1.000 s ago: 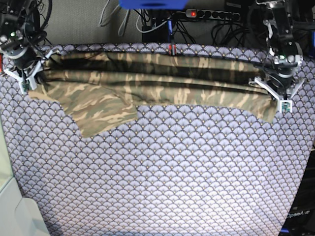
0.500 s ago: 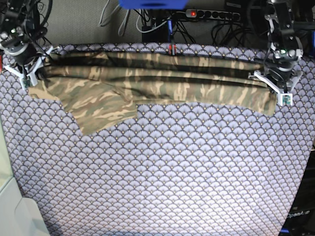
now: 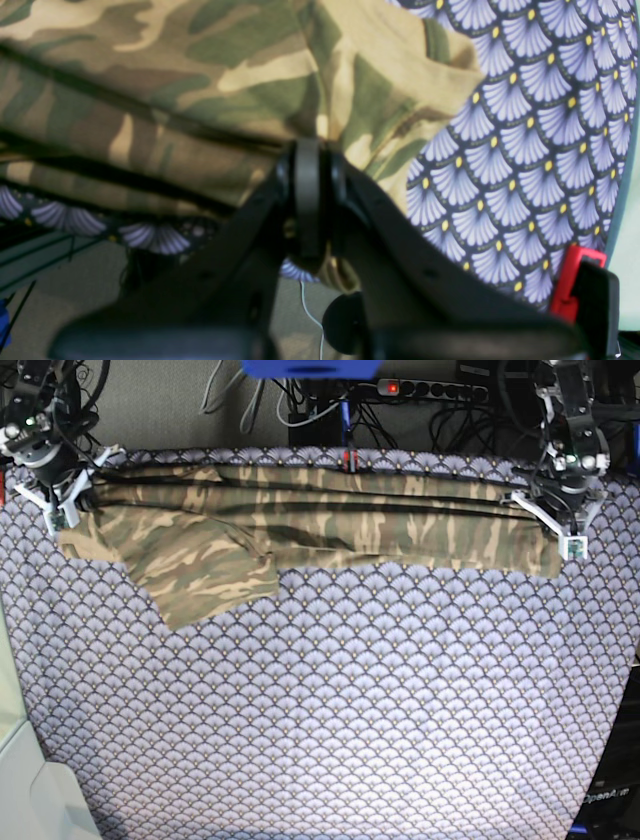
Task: Fold the T-shirt properly
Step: 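Open the right gripper and raise it off the folded hem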
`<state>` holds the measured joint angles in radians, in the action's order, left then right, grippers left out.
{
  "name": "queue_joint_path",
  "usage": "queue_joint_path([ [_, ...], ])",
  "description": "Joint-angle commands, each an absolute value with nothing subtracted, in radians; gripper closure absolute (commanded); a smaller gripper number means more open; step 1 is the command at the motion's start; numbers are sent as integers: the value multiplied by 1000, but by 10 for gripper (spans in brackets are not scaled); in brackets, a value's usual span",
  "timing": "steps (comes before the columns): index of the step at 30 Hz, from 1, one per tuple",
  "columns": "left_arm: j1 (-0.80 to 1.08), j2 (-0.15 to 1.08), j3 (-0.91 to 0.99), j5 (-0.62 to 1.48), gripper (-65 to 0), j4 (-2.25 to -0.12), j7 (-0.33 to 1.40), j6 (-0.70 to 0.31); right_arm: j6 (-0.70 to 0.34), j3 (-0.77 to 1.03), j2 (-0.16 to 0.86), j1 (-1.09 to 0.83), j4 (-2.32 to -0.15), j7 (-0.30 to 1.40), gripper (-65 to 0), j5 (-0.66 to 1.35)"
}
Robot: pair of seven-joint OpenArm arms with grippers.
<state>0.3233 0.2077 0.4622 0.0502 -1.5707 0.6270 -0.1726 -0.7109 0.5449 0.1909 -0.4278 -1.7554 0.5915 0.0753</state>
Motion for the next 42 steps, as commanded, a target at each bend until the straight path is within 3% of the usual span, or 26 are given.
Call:
queue_joint_path([
  [1, 325, 225, 469, 35, -81, -1577, 627, -154, -698, 553, 208, -430, -1768, 584, -53, 65],
  [5, 325, 225, 473, 35, -238, -1577, 627, -154, -698, 552, 208, -432, -1756, 585, -164, 65],
  [8, 325, 225, 473, 35, -319, -1578, 624, -154, -698, 550, 211, -432, -1721, 585, -224, 65],
  [17, 325, 225, 469, 36, -325, -1589, 621, -156, -698, 562, 217, -433, -1710, 585, -245, 64],
  [35, 325, 225, 473, 36, -325, -1590, 619, -156, -698, 763, 228, -375, -1764, 587, -245, 70],
  [42, 326, 225, 467, 36, -325, -1590, 621, -157, -698, 659, 260, -220, -1885, 802, -327, 65],
])
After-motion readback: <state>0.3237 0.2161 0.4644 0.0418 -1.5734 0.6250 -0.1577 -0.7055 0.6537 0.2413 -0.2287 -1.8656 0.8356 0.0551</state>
